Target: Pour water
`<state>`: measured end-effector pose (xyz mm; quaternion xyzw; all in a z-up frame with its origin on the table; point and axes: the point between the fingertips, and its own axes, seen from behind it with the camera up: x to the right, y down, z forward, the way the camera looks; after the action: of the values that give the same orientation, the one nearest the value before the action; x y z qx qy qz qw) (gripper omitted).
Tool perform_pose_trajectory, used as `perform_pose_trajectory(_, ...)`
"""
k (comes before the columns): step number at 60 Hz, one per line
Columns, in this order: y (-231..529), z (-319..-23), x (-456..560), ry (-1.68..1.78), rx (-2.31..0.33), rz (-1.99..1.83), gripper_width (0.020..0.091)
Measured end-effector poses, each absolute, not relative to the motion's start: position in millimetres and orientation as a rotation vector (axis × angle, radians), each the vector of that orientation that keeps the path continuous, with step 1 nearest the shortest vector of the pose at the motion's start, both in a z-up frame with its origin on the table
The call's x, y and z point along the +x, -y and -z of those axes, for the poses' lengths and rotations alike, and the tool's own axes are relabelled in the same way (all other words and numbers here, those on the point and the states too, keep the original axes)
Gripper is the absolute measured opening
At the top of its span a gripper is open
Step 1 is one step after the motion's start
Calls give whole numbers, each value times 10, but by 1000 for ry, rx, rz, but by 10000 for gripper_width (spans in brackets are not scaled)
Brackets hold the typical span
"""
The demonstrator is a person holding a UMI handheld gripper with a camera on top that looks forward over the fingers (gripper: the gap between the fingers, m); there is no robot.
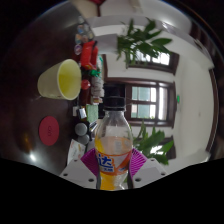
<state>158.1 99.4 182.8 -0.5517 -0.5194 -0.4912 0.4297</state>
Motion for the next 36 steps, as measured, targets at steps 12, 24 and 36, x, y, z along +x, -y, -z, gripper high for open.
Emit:
perform_pose_trajectory(12,-1205,-1675,1132,1557,-1128,1471,365)
perform_pose_trajectory(24,-1345,-1656,895,1673,-905,1657,362)
perform_pose_trajectory(36,-1354,-1692,938,1672,-906,1697,363)
